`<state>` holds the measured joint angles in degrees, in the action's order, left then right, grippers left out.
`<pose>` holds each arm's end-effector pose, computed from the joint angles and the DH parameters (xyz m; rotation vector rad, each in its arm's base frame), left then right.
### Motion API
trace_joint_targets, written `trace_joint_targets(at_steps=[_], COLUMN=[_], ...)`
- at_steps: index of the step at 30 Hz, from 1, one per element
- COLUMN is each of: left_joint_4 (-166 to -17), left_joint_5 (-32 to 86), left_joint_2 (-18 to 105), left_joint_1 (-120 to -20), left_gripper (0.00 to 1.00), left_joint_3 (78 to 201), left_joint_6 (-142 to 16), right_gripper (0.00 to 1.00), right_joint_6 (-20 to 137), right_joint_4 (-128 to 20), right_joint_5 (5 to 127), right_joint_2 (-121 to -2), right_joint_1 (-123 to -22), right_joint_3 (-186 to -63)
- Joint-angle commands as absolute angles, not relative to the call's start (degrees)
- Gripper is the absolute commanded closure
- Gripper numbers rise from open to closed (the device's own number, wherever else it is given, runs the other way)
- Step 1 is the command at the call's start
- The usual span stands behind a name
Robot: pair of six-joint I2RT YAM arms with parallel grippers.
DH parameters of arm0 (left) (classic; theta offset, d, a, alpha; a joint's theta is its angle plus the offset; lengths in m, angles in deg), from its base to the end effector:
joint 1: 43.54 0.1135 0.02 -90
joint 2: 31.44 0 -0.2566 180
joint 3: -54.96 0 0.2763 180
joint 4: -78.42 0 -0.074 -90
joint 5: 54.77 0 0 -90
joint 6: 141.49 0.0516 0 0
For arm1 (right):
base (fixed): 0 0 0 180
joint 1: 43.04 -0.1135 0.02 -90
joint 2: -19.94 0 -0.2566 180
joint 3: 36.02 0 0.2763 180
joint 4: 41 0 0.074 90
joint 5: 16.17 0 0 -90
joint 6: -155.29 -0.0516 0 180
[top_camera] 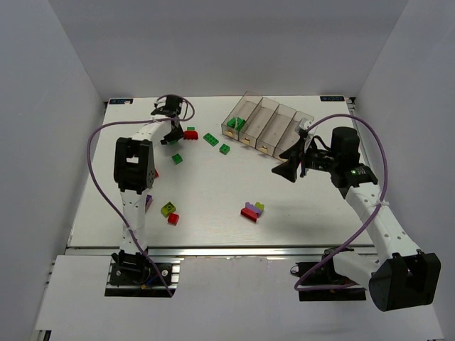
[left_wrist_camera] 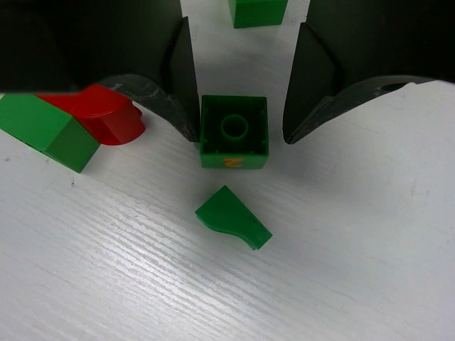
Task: Sort the legos into containers by color
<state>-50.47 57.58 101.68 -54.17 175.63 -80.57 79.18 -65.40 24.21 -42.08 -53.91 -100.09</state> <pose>0.5141 -0.0765 0.1322 -0.5291 2.5148 0.2722 0.2627 0.0905 0.3091 -0.9369 1.6499 0.8055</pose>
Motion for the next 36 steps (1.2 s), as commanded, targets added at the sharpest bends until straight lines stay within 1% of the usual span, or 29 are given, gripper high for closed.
trace_joint_targets(at_steps=[1,2,3,5,6,9,10,11,13,14,15,16,17,18,19,21,22,24,26,27,29,30,31,33,34,36], left_joint_4=[-51.77,-51.95,-52.12,-52.3,-52.39,-52.83,-53.61,-54.23,-59.21,-61.07,-62.92,-66.68,-68.02,-69.08,-70.74,-71.46,-71.9,-73.82,-75.41,-78.9,-81.73,-84.35,-85.51,-84.91,-84.13,-83.5], left_joint_5=[55.62,55.01,54.83,54.13,53.78,52.28,51.85,51.15,48.07,47.28,45.18,43.86,42.97,41.83,39.04,36.65,33.24,30.41,25.06,22.25,16.97,14.51,13.27,14.3,14.92,16.41], left_joint_2=[100.66,100.66,100.74,100.66,100.57,99.26,98.38,97.15,91.01,88.38,82.7,79.86,77.22,74.67,70.2,66.05,62.11,58.58,55.23,54.96,55.74,58.18,66.21,68.47,73.01,77.34], left_joint_1=[-53.56,-53.56,-53.47,-53.29,-53.21,-52.94,-53.03,-52.94,-53.12,-53.12,-53.29,-53.38,-53.47,-53.64,-53.64,-53.73,-53.82,-54.17,-54.7,-55.31,-56.89,-58.9,-64.05,-64.8,-65.94,-66.74], left_gripper=[0.43,0.45,0.51,0.56,0.64,0.75,0.84,0.87,0.93,0.94,0.95,0.96,0.96,0.97,0.97,0.97,0.98,0.98,0.98,0.98,0.98,0.98,0.98,0.98,0.98,0.99], left_joint_3=[176.04,176.13,176.04,175.78,175.6,173.59,172.54,171.22,163.94,160.95,157.79,151.58,148.91,146.45,142.33,139.14,136.26,134.3,133.33,133.15,134.73,137.43,145.98,148.59,153.67,158.61], left_joint_6=[-79.97,-79.97,-79.88,-79.88,-79.79,-79.97,-80.4,-80.93,-82.34,-83.04,-84.09,-84.27,-84.45,-84.54,-84.45,-84.19,-84.19,-84.45,-85.24,-86.89,-88.31,-89.1,-88.32,-87.79,-87.61,-87.87], right_gripper=[0.3,0.3,0.3,0.3,0.31,0.31,0.32,0.34,0.47,0.57,0.83,0.92,0.97,0.99,0.99,0.99,0.99,0.98,0.97,0.97,0.96,0.94,0.9,0.87,0.86,0.85], right_joint_6=[78.74,78.74,78.82,78.91,79.0,79.18,79.17,79.17,79.18,78.39,77.95,77.6,77.16,76.46,76.19,75.4,75.13,74.43,73.64,72.85,71.62,70.66,70.04,69.86,69.77,69.51], right_joint_4=[-64.0,-64.18,-64.27,-64.79,-65.06,-65.94,-66.46,-66.73,-67.08,-66.99,-66.99,-66.99,-66.73,-66.47,-66.2,-66.37,-66.64,-67.16,-66.82,-66.29,-65.41,-64.71,-64.45,-64.53,-64.53,-64.53], right_joint_5=[23.91,23.91,23.82,23.91,23.91,24.61,25.4,25.84,26.63,27.16,27.6,28.3,28.65,29.09,29.71,30.24,30.24,30.24,30.24,30.07,29.71,29.45,29.19,29.1,29.1,29.36], right_joint_2=[-41.58,-41.58,-41.58,-41.5,-41.5,-41.5,-41.67,-41.67,-41.93,-42.11,-42.72,-43.16,-43.69,-44.74,-45.53,-48.51,-49.66,-52.81,-54.58,-55.81,-56.7,-57.22,-57.58,-57.58,-57.49,-57.23], right_joint_1=[-53.49,-53.41,-53.41,-53.32,-53.32,-53.32,-53.32,-53.32,-53.23,-53.23,-53.23,-53.32,-53.23,-53.32,-53.32,-53.23,-53.32,-53.23,-53.32,-53.32,-53.23,-53.23,-53.32,-53.32,-53.32,-53.23], right_joint_3=[-99.89,-99.98,-100.07,-100.42,-100.59,-101.47,-101.82,-102.17,-102.88,-102.97,-103.4,-103.58,-103.84,-104.02,-104.37,-105.33,-106.73,-108.15,-109.47,-109.73,-110.08,-110.26,-110.87,-111.05,-111.14,-111.32])
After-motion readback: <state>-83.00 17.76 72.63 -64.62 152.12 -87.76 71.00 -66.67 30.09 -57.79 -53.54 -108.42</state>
